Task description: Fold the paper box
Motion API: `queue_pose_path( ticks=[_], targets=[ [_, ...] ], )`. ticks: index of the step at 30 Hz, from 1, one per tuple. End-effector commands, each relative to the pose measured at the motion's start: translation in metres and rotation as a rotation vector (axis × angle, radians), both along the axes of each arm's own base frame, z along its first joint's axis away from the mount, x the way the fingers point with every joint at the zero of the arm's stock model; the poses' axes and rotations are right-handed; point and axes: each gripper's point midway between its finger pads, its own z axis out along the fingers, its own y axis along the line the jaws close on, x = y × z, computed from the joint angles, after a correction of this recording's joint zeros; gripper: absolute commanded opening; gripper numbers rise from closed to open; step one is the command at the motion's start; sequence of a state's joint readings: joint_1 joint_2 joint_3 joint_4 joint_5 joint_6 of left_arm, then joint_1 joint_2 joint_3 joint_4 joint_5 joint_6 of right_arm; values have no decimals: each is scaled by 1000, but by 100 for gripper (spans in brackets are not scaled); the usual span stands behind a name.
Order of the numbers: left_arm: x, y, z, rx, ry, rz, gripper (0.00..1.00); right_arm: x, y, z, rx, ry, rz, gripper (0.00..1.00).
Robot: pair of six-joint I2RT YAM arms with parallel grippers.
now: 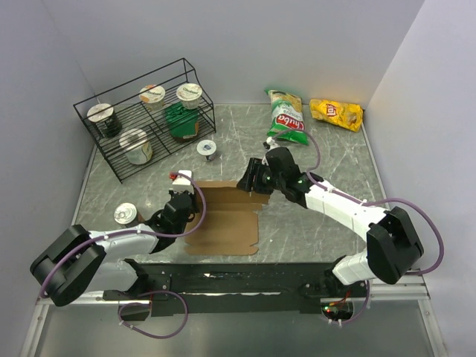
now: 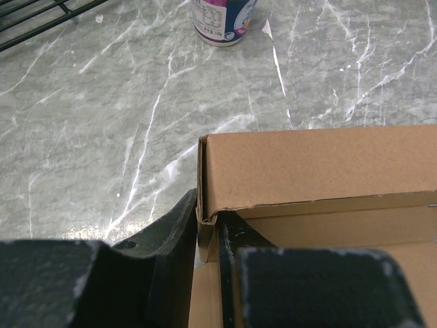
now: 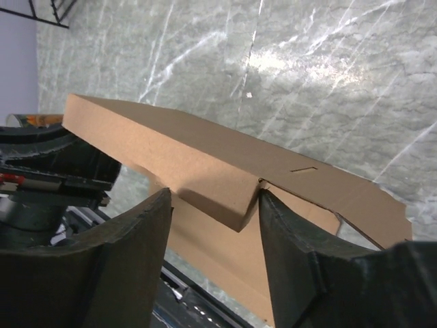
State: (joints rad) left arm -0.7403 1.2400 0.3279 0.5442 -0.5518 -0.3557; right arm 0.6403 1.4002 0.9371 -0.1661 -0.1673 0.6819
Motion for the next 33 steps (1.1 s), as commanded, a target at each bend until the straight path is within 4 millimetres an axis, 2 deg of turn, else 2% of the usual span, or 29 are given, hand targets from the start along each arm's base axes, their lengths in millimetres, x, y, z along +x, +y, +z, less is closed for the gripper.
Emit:
queue_pose_path(
  ticks=[1,8,18,33],
  targets=[
    [3,-11,9,-10,-14,-21,20,7,9,14,88,-28,-19,57],
    [3,-12,9,-8,-15,-23,20,7,4,9,130,-23,-67,49],
    [2,-13,7,1,-11,-26,20,12,1,15,237,-33,-138,42],
    [1,-13,8,2,-12,-23,19,11,-2,19,312,-49,-172,36]
  ],
)
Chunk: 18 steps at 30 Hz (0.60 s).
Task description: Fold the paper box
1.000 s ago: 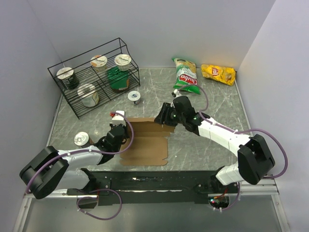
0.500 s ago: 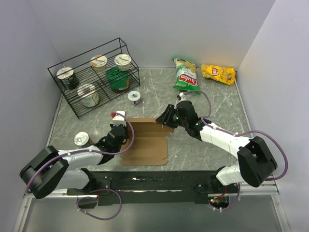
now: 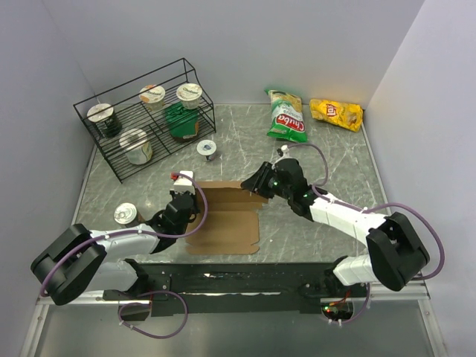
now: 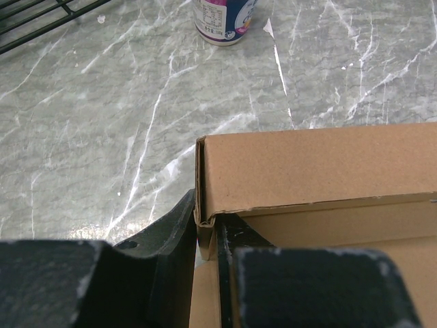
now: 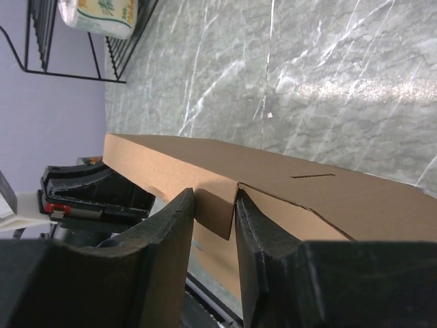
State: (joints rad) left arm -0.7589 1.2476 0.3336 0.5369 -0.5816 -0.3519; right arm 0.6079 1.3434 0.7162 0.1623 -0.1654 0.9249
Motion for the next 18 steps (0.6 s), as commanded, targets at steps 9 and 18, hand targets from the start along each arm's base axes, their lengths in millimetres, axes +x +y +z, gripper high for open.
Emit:
queue_pose_path(
  ticks=[9,18],
  targets=[
    [1,-7,9,-30,-5,1,11,-1,-22,42,-38,-186,-25,84],
    [2,-11,9,-46,18,-15,7,-47,-77,19,-174,-274,-44,77]
  ],
)
